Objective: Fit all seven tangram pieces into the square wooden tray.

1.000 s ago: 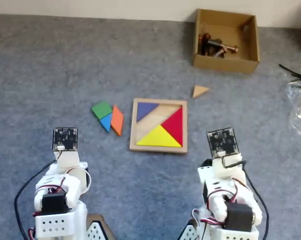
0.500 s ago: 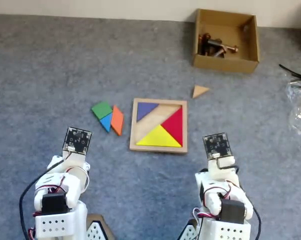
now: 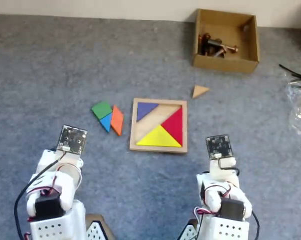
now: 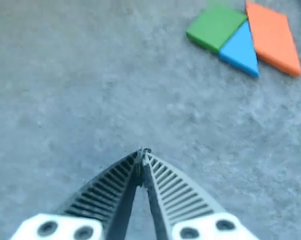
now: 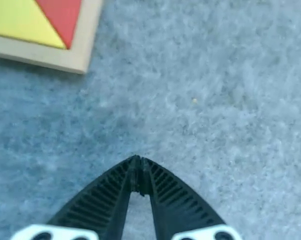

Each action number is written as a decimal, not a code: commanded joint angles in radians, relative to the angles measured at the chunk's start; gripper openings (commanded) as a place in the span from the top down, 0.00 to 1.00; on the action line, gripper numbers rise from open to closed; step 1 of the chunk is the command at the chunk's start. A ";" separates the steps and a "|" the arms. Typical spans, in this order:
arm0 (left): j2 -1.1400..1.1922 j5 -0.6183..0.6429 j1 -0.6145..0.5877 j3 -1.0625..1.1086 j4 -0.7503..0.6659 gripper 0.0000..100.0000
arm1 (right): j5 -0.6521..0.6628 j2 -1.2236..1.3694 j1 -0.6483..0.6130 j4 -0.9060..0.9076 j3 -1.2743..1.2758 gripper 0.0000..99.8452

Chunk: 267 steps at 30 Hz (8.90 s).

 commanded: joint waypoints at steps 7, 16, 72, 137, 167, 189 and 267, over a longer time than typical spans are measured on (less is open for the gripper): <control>0.016 -0.086 -0.025 -0.209 0.087 0.95 | -0.009 -0.010 0.110 -0.028 0.108 0.99; 0.019 -0.129 -0.024 -0.272 0.112 0.92 | -0.092 -0.008 0.045 -0.035 0.110 0.99; 1.985 -0.543 0.186 -1.583 0.112 0.68 | -0.087 -0.008 0.041 -0.036 0.110 0.99; 2.531 0.104 0.421 -2.262 0.539 0.72 | -0.086 -0.008 0.041 -0.036 0.110 0.99; 2.529 -0.034 0.371 -2.127 0.396 0.73 | -0.086 -0.008 0.042 -0.036 0.110 0.99; 2.658 -0.032 0.358 -2.123 0.345 0.73 | -0.086 -0.008 0.042 -0.036 0.110 0.99; 2.390 -0.037 0.584 -2.387 0.539 0.92 | -0.086 -0.008 0.042 -0.036 0.110 0.99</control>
